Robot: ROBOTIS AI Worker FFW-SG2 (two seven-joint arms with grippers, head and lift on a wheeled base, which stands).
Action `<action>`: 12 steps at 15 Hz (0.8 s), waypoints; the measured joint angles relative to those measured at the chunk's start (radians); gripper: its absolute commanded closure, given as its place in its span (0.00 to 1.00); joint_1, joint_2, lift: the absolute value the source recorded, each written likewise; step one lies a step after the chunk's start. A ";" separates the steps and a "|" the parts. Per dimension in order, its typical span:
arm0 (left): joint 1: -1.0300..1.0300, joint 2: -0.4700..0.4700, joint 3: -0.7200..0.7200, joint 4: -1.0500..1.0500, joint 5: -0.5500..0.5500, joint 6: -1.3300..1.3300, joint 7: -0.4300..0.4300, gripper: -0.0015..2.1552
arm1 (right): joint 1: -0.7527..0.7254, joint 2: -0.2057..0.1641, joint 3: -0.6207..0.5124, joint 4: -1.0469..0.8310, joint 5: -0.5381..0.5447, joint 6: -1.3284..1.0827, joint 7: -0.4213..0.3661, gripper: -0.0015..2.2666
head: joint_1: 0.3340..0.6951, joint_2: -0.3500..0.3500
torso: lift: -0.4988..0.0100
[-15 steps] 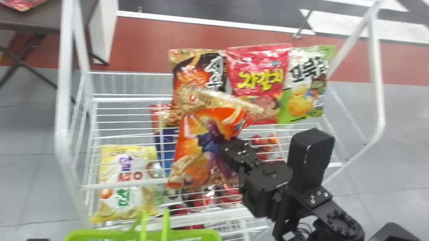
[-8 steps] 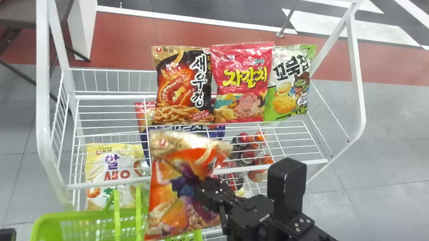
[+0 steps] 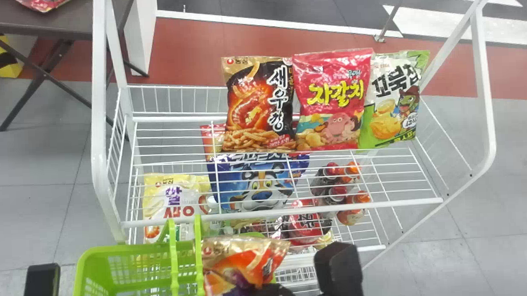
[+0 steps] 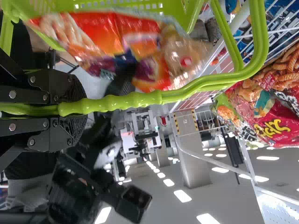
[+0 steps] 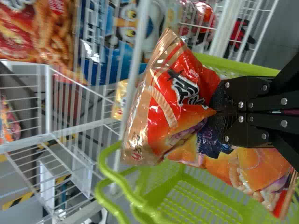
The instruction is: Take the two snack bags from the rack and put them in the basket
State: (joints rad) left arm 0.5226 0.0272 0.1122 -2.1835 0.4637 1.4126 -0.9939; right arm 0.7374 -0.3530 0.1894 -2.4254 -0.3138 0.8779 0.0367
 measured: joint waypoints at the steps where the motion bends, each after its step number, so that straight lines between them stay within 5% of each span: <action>1: 0.001 0.000 0.000 -0.005 0.002 0.004 0.000 0.87 | -0.020 0.014 0.016 0.041 0.000 -0.013 0.010 0.94 | 1.00 0.19 | 0.96; 4: 0.003 0.002 -0.001 -0.018 0.003 0.019 0.000 0.87 | -0.076 0.067 0.055 0.145 0.001 -0.054 0.039 0.93 | 1.00 0.27 | 0.96; 5: 0.004 0.002 -0.002 -0.021 0.003 0.022 0.000 0.87 | -0.090 0.076 0.067 0.167 0.002 -0.056 0.039 0.83 | 1.00 0.31 | 0.96; 6: 0.005 0.003 -0.003 -0.022 0.003 0.024 0.000 0.87 | -0.105 0.082 0.080 0.186 0.002 -0.047 0.038 0.60 | 1.00 0.33 | 0.96; 7: 0.007 0.004 -0.003 -0.024 0.003 0.025 0.000 0.87 | -0.117 0.085 0.087 0.198 0.003 -0.023 0.038 0.20 | 1.00 0.34 | 0.96; 8: 0.009 0.004 -0.003 -0.026 0.003 0.025 0.000 0.87 | -0.126 0.085 0.091 0.203 0.005 0.015 0.041 0.00 | 1.00 0.34 | 0.96; 12: 0.010 0.005 -0.005 -0.027 0.003 0.026 0.002 0.87 | -0.126 0.081 0.079 0.177 0.036 0.105 0.045 0.02 | 1.00 0.28 | 0.96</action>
State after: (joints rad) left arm 0.5324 0.0319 0.1072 -2.2104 0.4664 1.4382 -0.9923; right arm 0.6118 -0.2717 0.2686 -2.2483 -0.2776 0.9826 0.0814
